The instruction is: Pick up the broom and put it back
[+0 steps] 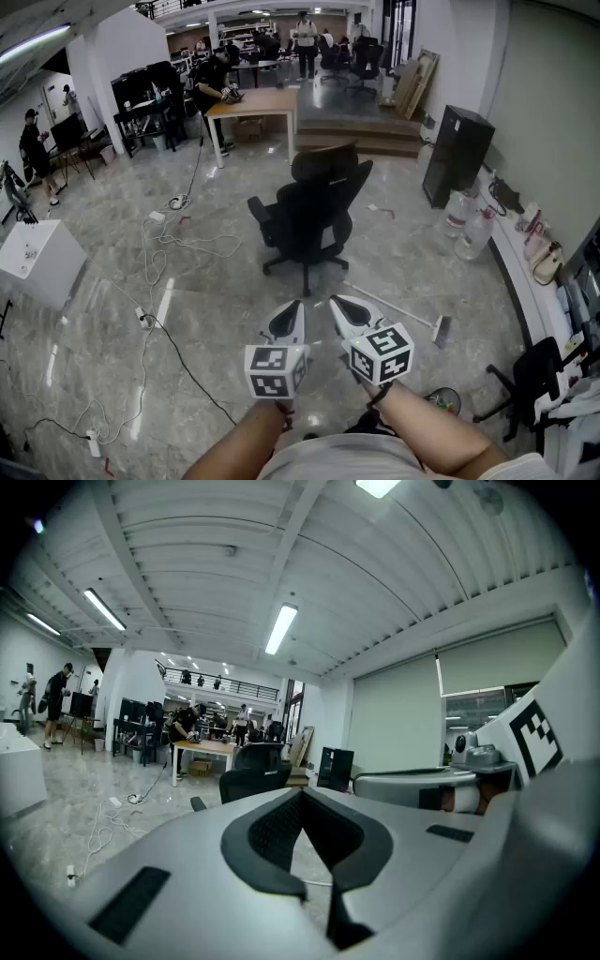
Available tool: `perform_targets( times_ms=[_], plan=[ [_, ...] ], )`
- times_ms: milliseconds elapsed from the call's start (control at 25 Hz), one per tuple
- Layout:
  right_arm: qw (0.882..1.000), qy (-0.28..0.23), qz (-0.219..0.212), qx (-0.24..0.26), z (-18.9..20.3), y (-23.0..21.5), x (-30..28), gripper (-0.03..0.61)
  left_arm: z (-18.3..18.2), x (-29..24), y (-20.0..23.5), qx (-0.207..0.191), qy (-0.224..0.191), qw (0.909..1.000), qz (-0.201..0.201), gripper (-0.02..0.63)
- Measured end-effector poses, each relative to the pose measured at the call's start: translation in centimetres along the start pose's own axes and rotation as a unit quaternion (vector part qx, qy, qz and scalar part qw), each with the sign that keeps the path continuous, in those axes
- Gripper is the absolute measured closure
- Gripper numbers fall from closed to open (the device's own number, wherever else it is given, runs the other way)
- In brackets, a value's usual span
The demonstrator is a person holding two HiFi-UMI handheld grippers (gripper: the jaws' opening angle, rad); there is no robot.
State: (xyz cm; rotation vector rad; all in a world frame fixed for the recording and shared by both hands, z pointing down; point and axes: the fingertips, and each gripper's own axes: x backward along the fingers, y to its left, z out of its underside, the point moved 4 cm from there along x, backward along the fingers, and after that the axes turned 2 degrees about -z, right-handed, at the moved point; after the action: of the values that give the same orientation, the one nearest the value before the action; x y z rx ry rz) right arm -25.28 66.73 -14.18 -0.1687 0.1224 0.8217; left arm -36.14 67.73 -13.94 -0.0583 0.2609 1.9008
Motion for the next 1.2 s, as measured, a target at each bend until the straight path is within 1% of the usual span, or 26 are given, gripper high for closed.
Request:
perform_targets(
  times_ms=[280, 440, 600, 720, 880, 1040, 1120, 1200],
  plan=[
    [1.000, 0.004, 0.003, 0.005, 0.7, 0.3, -0.4, 0.581, 1.1, -0.2, 0.8, 0.011, 0.011, 0.9999, 0.005, 0.609],
    [1.000, -0.001, -0.003, -0.007, 1.1, 0.0, -0.4, 0.580, 1.4, -0.7, 0.9, 0.013, 0.014, 0.9998, 0.007, 0.609],
    [1.000, 0.000, 0.000, -0.014, 1.6, -1.0, -0.4, 0.580, 1.8, -1.9, 0.7, 0.012, 0.019, 0.9997, 0.013, 0.609],
    [1.000, 0.001, 0.003, -0.016, 1.9, -2.6, -0.6, 0.580, 1.8, -3.5, -0.2, 0.007, 0.023, 0.9995, 0.023, 0.609],
    [1.000, 0.009, 0.008, -0.025, 3.1, -5.8, -0.9, 0.580, 2.7, -6.6, -2.1, -0.007, 0.037, 0.9985, 0.040, 0.609],
    [0.999, 0.021, 0.006, -0.033, 4.7, -10.2, -2.1, 0.580, 4.0, -11.7, -3.3, -0.009, 0.059, 0.9974, 0.042, 0.609],
    [0.999, 0.022, 0.007, -0.036, 5.2, -13.5, -3.1, 0.580, 4.4, -15.2, -4.1, -0.011, 0.064, 0.9969, 0.045, 0.609],
    [0.999, 0.022, 0.010, -0.041, 5.7, -18.2, -4.2, 0.580, 5.0, -19.5, -5.4, -0.010, 0.072, 0.9962, 0.048, 0.609]
  ],
)
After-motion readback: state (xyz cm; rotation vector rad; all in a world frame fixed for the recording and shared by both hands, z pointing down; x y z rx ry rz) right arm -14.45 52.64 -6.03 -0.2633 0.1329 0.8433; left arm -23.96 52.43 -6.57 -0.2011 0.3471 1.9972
